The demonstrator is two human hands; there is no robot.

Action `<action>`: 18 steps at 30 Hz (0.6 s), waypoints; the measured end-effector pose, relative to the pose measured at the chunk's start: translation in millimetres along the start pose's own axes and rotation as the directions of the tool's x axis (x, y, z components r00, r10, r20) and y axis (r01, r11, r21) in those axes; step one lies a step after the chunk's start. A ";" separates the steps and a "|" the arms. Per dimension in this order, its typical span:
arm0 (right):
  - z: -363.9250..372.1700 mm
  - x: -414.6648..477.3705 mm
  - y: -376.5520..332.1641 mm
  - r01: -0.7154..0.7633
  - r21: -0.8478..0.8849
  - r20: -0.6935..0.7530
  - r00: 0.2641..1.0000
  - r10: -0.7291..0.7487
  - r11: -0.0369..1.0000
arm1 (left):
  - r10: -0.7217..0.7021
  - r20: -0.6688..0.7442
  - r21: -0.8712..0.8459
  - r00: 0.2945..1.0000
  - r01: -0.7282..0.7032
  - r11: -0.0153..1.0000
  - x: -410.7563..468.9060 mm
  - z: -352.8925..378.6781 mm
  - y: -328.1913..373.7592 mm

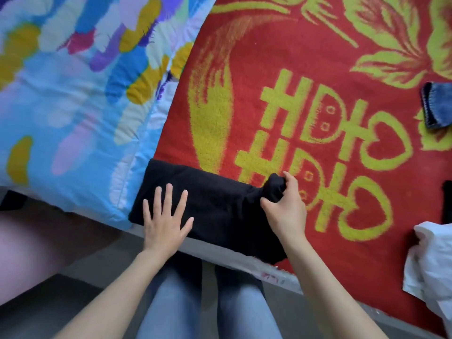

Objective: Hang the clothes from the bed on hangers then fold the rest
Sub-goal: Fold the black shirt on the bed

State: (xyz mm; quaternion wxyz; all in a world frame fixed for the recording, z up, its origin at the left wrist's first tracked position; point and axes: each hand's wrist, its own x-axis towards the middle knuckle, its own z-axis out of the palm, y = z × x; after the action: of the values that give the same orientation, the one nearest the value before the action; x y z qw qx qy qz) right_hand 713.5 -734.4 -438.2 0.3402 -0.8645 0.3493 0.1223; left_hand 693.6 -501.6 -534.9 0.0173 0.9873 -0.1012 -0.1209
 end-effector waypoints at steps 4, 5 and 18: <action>58.4 -25.3 -83.3 0.130 0.152 0.192 0.969 -0.158 0.980 | -0.181 -0.059 -0.130 0.982 0.173 0.976 1.1 -16.7 -36.0; 76.7 -31.0 -100.4 0.140 0.184 0.278 0.942 -0.188 0.973 | -0.236 -0.077 -0.167 0.969 0.221 0.961 0.7 -19.1 -47.4; 134.3 -40.8 12.5 0.619 -0.604 0.232 0.739 -0.632 0.502 | 0.295 -0.125 0.049 0.947 -0.291 0.956 -1.1 3.8 -51.9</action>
State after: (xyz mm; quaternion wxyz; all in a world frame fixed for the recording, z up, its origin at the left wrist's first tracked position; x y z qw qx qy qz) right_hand 678.7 -629.2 -525.3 0.0378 -0.9935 -0.0484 0.0954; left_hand 701.8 -450.6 -541.4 0.0269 0.9674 -0.2469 -0.0502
